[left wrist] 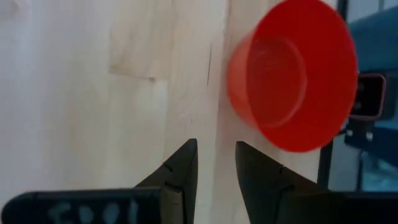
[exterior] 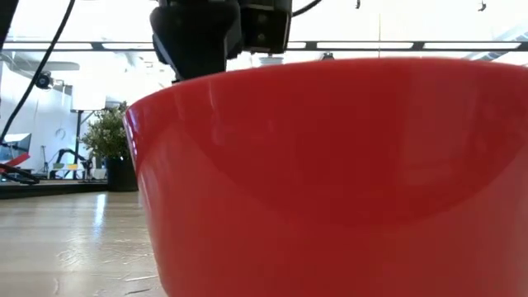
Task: Pick & Place Mini bowls
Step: Stack the red bowl on the red bowl
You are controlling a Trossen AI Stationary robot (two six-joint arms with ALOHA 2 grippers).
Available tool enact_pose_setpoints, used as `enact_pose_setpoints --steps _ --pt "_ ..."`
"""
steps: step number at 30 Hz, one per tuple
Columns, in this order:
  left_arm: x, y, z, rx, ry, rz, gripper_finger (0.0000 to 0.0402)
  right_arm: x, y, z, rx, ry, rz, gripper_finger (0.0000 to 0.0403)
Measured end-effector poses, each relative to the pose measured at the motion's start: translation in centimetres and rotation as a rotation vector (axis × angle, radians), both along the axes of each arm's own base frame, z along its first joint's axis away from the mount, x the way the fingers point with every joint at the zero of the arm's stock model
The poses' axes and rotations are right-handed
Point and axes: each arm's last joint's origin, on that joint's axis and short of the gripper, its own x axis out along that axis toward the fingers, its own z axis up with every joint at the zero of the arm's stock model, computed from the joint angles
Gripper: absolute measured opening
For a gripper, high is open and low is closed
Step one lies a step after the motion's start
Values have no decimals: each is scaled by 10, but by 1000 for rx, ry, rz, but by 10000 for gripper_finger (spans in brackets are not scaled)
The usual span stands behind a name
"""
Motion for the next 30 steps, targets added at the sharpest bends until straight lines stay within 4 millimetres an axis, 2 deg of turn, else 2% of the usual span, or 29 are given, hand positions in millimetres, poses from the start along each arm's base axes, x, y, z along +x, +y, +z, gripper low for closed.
enact_pose_setpoints --steps 7,17,30 --pt "8 -9 -19 -123 96 102 101 -1 1 -2 -30 14 42 11" --pt "16 -14 -15 -244 57 113 101 -1 1 -4 -38 30 50 11" --pt "19 -18 -18 -152 -14 185 101 -1 1 -4 -42 30 51 11"
